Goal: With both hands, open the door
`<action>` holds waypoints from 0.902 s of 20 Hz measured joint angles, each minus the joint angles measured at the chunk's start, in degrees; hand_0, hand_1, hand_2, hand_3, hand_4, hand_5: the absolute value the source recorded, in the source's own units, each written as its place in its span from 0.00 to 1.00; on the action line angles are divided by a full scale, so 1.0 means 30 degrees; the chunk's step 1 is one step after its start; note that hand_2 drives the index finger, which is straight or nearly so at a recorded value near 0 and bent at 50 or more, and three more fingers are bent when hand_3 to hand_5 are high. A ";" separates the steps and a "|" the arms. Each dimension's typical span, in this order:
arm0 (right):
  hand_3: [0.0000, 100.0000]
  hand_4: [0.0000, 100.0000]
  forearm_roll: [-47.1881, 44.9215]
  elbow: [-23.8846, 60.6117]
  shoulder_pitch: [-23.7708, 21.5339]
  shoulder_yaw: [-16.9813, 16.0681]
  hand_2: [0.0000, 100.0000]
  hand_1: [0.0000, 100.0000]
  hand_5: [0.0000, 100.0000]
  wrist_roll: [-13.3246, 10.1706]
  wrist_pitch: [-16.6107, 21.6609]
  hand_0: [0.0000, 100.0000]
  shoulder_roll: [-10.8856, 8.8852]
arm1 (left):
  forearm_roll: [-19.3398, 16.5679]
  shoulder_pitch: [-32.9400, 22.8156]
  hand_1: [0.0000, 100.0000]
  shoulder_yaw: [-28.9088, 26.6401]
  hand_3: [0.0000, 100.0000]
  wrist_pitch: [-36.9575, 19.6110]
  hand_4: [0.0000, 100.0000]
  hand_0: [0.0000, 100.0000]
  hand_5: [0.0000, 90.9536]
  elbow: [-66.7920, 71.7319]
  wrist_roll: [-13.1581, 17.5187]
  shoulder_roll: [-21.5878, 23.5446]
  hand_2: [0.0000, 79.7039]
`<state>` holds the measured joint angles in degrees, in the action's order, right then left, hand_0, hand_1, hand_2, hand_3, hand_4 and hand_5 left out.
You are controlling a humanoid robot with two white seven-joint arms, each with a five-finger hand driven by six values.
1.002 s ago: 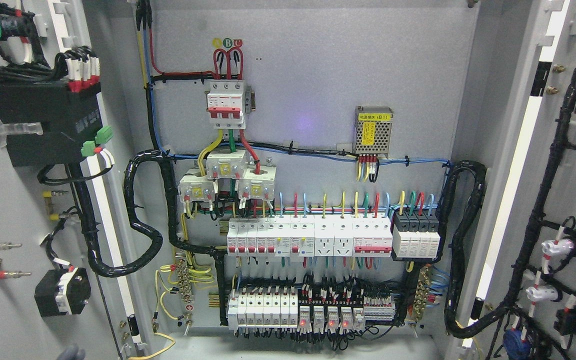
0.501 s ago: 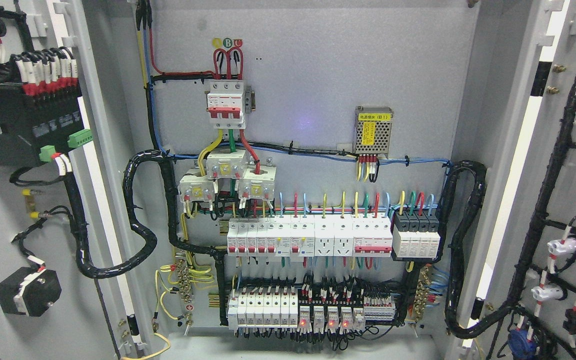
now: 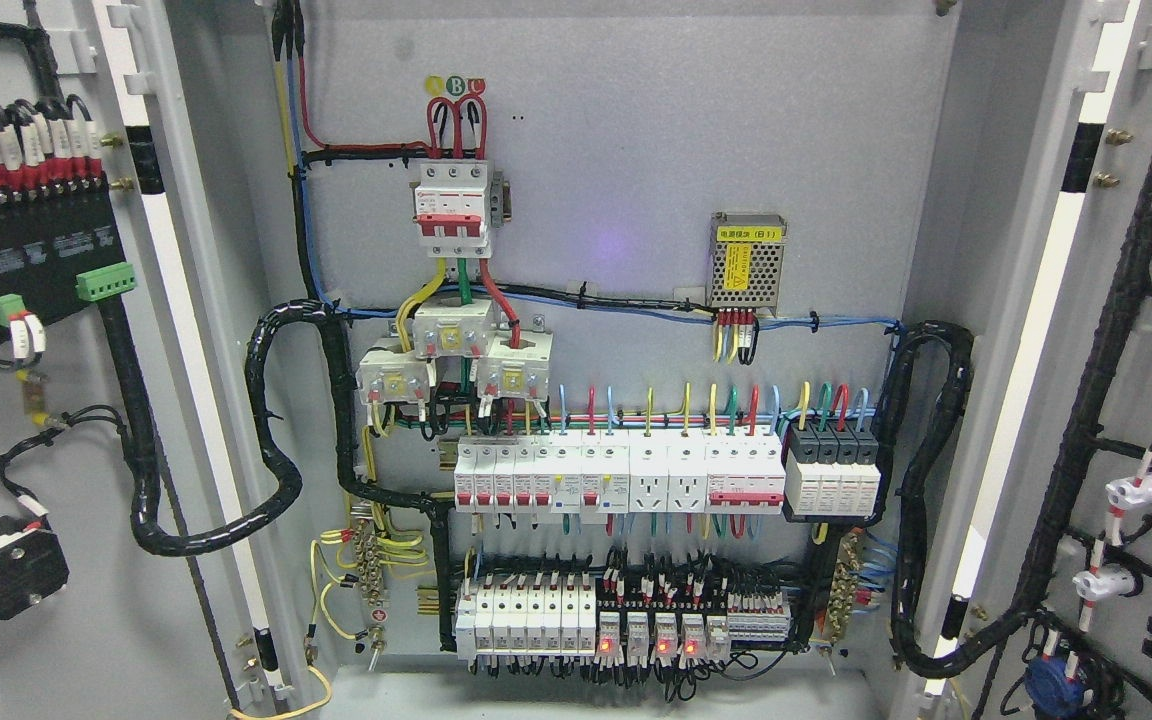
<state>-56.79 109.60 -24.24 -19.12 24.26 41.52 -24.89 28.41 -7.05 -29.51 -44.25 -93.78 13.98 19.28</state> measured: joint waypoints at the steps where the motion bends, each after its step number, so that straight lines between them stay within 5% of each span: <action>1: 0.00 0.00 -0.0064 -0.0085 0.0000 -0.0053 0.00 0.00 0.00 -0.0001 0.0000 0.00 0.0010 | 0.0048 0.0382 0.00 -0.0091 0.00 -0.0001 0.00 0.00 0.00 0.0569 -0.0003 0.0346 0.00; 11: 0.00 0.00 -0.0304 -0.0956 0.0400 -0.0376 0.00 0.00 0.00 -0.0035 -0.0037 0.00 0.0031 | 0.0242 0.4045 0.00 -0.0114 0.00 0.0000 0.00 0.00 0.00 0.6578 -0.0114 0.3484 0.00; 18: 0.00 0.00 -0.0345 -0.1234 0.0517 -0.0592 0.00 0.00 0.00 -0.0039 -0.0038 0.00 0.0051 | 0.0452 0.4879 0.00 0.0116 0.00 -0.0001 0.00 0.00 0.00 0.8326 -0.0051 0.4530 0.00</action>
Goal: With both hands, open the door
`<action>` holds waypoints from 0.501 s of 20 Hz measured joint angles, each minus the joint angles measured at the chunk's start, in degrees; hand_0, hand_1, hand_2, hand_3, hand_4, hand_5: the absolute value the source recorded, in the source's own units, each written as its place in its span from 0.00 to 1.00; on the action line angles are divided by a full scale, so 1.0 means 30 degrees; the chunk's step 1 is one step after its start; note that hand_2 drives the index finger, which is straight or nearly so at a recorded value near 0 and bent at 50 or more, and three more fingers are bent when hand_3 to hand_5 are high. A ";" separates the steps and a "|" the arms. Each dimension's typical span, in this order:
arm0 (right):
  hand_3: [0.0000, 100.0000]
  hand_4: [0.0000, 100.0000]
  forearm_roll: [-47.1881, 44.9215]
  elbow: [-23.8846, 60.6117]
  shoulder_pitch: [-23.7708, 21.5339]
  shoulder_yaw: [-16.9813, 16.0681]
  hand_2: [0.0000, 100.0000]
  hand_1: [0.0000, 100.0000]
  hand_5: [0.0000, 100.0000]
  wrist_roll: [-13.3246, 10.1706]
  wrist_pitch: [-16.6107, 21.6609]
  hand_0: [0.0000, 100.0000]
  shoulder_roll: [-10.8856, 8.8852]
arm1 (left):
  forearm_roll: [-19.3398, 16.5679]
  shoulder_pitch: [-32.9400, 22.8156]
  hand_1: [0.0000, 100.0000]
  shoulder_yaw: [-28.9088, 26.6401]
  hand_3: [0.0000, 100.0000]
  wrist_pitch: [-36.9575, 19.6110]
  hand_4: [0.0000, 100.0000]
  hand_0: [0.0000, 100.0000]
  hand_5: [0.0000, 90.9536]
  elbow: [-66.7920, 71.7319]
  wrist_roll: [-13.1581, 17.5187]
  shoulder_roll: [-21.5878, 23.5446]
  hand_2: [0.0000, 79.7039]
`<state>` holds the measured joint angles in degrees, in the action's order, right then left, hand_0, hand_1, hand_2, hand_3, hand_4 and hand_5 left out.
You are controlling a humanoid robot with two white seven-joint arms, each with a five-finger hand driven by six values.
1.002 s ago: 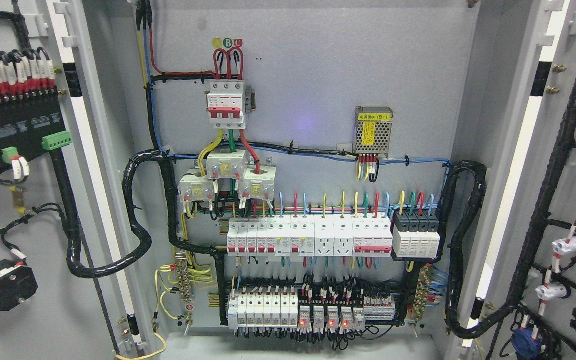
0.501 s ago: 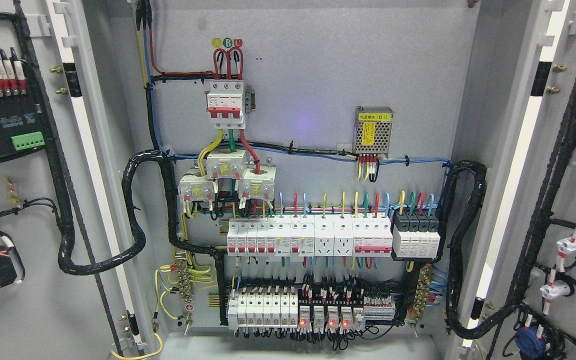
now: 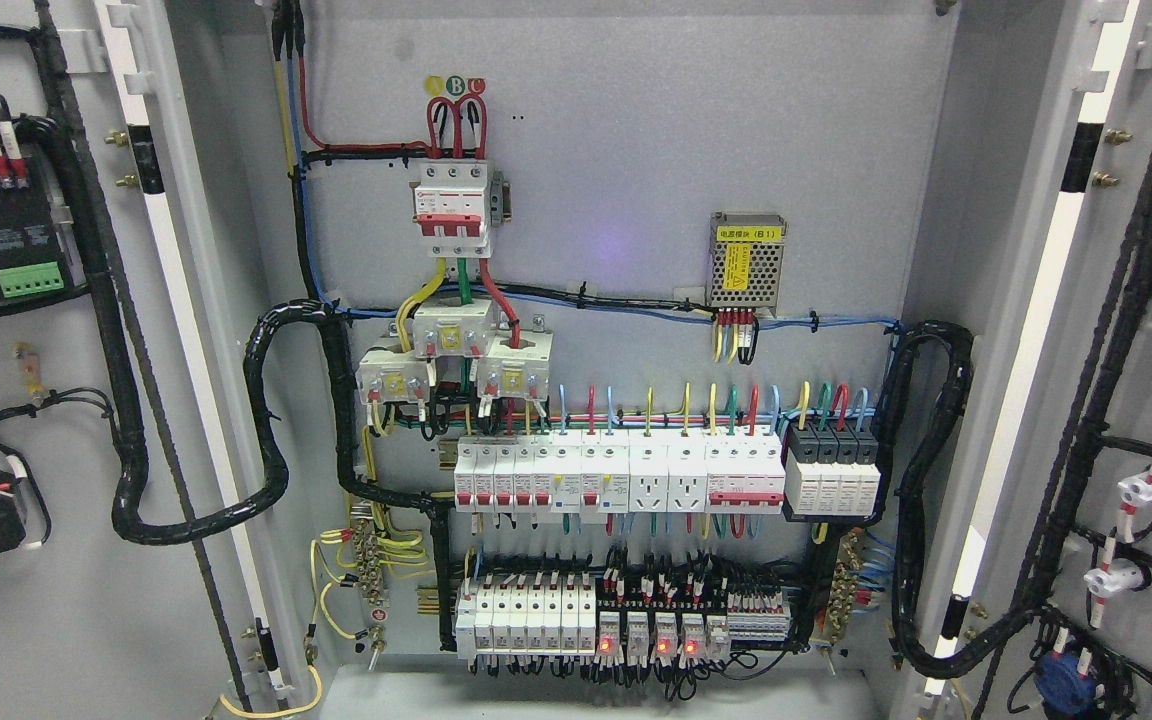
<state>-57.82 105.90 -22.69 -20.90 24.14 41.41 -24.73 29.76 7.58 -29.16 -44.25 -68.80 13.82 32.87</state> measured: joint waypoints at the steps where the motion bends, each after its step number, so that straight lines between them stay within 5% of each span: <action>1: 0.00 0.00 0.0000 -0.0027 0.0005 -0.0028 0.00 0.00 0.00 -0.0001 0.0000 0.00 0.0002 | 0.0138 -0.0039 0.00 0.0110 0.00 0.0000 0.00 0.00 0.00 -0.0011 0.0000 0.0076 0.00; 10: 0.00 0.00 0.0012 0.0332 -0.0454 -0.0048 0.00 0.00 0.00 -0.0060 0.0047 0.00 0.0011 | 0.1541 -0.2731 0.00 0.1624 0.00 -0.0001 0.00 0.00 0.00 -0.3460 -0.0498 0.0490 0.00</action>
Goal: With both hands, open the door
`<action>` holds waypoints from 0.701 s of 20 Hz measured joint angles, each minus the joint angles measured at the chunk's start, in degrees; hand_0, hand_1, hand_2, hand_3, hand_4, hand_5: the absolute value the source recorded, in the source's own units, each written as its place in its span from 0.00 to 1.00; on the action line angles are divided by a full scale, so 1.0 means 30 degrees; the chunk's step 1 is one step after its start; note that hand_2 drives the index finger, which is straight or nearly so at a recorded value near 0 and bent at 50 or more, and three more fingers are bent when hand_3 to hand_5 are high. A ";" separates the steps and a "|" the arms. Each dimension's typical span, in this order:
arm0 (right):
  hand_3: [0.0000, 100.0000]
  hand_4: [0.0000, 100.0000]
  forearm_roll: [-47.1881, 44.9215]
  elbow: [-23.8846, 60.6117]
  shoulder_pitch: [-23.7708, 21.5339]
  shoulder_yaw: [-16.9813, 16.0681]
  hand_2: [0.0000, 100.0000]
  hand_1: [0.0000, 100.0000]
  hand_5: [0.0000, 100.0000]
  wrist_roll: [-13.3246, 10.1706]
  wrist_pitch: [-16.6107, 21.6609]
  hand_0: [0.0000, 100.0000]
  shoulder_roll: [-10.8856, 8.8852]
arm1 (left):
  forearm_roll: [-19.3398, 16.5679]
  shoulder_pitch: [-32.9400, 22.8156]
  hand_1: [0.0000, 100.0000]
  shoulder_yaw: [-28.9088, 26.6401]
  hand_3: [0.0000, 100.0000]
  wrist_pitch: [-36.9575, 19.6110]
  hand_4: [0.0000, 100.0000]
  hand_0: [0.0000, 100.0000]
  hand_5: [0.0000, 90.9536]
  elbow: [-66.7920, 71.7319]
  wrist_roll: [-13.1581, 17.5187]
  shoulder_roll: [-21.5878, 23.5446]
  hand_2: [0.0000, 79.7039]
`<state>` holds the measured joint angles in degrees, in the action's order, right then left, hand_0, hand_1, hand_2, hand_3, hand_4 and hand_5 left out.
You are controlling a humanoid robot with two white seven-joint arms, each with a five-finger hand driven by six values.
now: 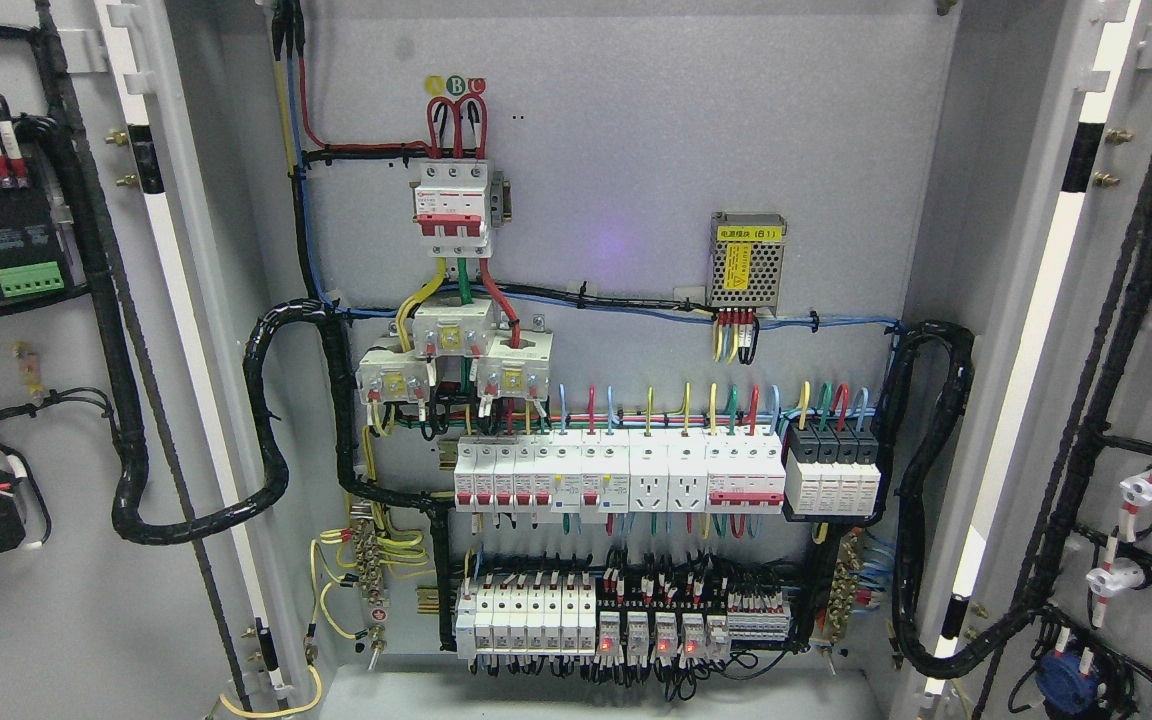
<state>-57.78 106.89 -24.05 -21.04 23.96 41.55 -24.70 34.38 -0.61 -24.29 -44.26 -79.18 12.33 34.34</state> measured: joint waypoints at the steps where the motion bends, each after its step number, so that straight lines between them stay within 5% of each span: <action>1: 0.00 0.00 0.0005 0.0152 -0.0126 0.0079 0.00 0.00 0.00 0.0000 0.0045 0.00 0.0000 | -0.0052 -0.0337 0.00 0.0225 0.00 0.0000 0.00 0.00 0.00 -0.0719 -0.0012 -0.0040 0.00; 8: 0.00 0.00 0.0160 0.1556 -0.1035 0.1295 0.00 0.00 0.00 0.0149 0.0172 0.00 -0.0074 | -0.2579 -0.1762 0.00 0.2628 0.00 0.0000 0.00 0.00 0.00 -0.4352 -0.0036 -0.1186 0.00; 14: 0.00 0.00 0.3089 0.1725 -0.1470 0.4074 0.00 0.00 0.00 0.0229 0.0126 0.00 -0.0056 | -0.7346 -0.3084 0.00 0.5211 0.00 -0.0002 0.00 0.00 0.00 -0.5500 -0.0063 -0.3841 0.00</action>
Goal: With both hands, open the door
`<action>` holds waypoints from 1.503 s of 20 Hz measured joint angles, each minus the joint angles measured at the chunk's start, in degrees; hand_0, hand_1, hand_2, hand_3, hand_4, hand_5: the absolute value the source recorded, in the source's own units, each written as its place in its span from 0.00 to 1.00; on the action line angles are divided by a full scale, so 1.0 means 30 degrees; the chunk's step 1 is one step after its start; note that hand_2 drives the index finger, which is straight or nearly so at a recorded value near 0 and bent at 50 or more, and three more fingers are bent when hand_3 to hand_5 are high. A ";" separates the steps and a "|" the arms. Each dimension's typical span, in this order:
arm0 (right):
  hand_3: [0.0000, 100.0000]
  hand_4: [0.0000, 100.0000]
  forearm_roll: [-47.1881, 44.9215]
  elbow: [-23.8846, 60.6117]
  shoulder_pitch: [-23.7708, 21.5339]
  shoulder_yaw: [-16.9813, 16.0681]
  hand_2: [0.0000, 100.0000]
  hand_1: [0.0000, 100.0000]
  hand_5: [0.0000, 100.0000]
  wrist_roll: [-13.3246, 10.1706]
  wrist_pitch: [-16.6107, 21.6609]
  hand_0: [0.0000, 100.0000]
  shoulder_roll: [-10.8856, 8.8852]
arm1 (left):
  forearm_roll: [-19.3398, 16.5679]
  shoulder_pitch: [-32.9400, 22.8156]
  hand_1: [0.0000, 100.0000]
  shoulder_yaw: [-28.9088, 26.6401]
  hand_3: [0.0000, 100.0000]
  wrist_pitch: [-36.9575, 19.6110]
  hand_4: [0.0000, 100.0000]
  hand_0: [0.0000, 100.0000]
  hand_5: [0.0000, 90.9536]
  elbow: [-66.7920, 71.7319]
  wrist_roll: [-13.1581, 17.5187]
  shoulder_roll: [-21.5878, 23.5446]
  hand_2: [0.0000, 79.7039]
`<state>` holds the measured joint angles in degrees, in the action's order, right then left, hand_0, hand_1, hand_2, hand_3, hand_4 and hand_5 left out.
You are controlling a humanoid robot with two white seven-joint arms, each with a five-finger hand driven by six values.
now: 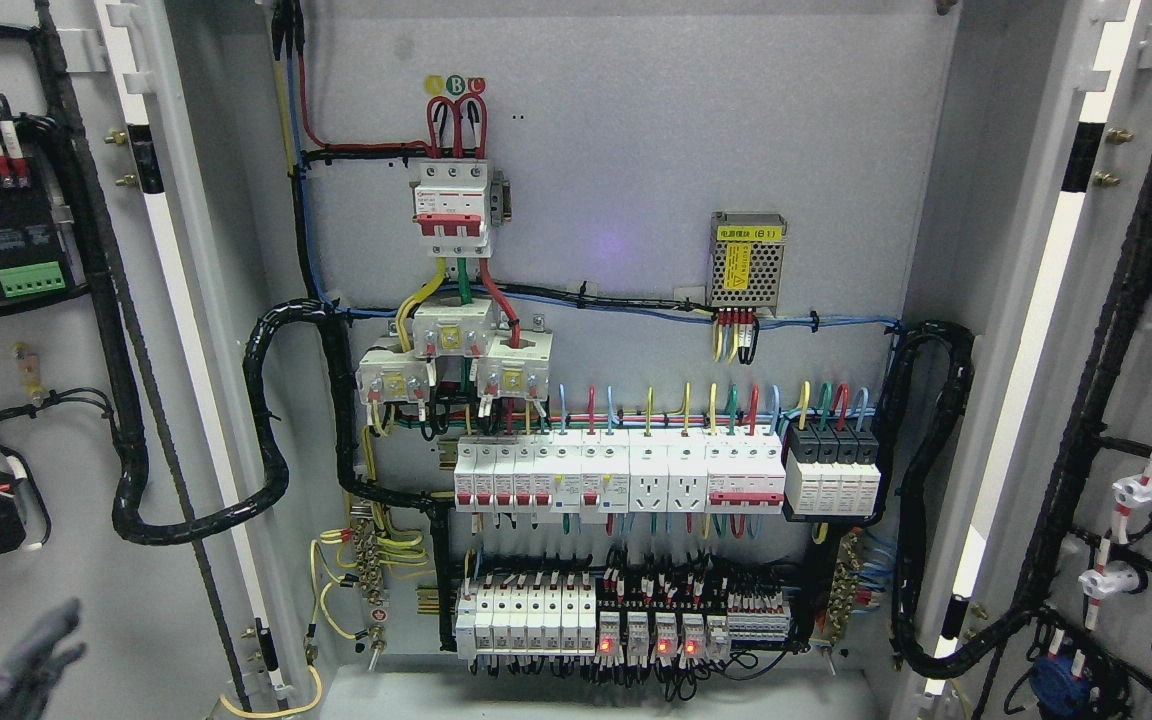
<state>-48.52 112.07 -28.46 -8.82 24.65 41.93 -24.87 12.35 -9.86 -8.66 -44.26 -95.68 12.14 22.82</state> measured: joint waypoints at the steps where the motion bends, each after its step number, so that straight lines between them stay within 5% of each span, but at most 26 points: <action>1: 0.00 0.00 0.0792 -0.0260 -0.0076 0.0613 0.00 0.00 0.00 0.0003 -0.0013 0.00 0.0096 | -0.0800 -0.0244 0.00 0.0371 0.00 0.0000 0.00 0.00 0.00 0.0028 0.0016 -0.0550 0.00; 7: 0.00 0.00 0.4095 -0.3592 -0.0357 0.4324 0.00 0.00 0.00 0.0148 0.0009 0.00 0.1372 | -0.4374 -0.1517 0.00 0.1918 0.00 0.0000 0.00 0.00 0.00 0.2581 0.0085 -0.3463 0.00; 12: 0.00 0.00 0.6937 -0.8843 0.0387 0.6570 0.00 0.00 0.00 0.0171 0.0019 0.00 0.3073 | -0.5397 -0.1486 0.00 0.2506 0.00 0.0000 0.00 0.00 0.00 0.8186 0.0085 -0.5292 0.00; 18: 0.00 0.00 0.8891 -1.8641 0.3712 0.8032 0.00 0.00 0.00 0.0063 -0.0766 0.00 0.5233 | -0.5823 0.0674 0.00 0.1795 0.00 -0.0005 0.00 0.00 0.00 1.7724 0.0012 -0.6768 0.00; 21: 0.00 0.00 0.9297 -2.2763 0.4944 0.8185 0.00 0.00 0.00 -0.0070 -0.3584 0.00 0.5976 | -0.5539 0.1760 0.00 0.1263 0.00 -0.0073 0.00 0.00 0.00 2.1846 -0.0054 -0.7228 0.00; 23: 0.00 0.00 0.9489 -2.4865 0.5440 0.8006 0.00 0.00 0.00 -0.0676 -0.6481 0.00 0.6352 | -0.5081 0.2224 0.00 0.0986 0.00 0.2010 0.00 0.00 0.00 2.3922 -0.0011 -0.7453 0.00; 27: 0.00 0.00 0.9719 -2.8201 0.6073 0.7603 0.00 0.00 0.00 -0.3853 -1.1339 0.00 0.7062 | -0.4586 0.2748 0.00 0.0573 0.00 0.6983 0.00 0.00 0.00 2.7229 0.0087 -0.7785 0.00; 30: 0.00 0.00 0.9805 -2.9910 0.6344 0.7392 0.00 0.00 0.00 -0.5542 -1.3477 0.00 0.7511 | -0.4397 0.2972 0.00 0.0330 0.00 0.9517 0.00 0.00 0.00 2.9043 0.0121 -0.7987 0.00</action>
<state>-19.10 22.34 -9.43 13.36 8.02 1.50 -2.33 -0.84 -0.94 -7.66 -15.71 -8.55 12.50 -1.15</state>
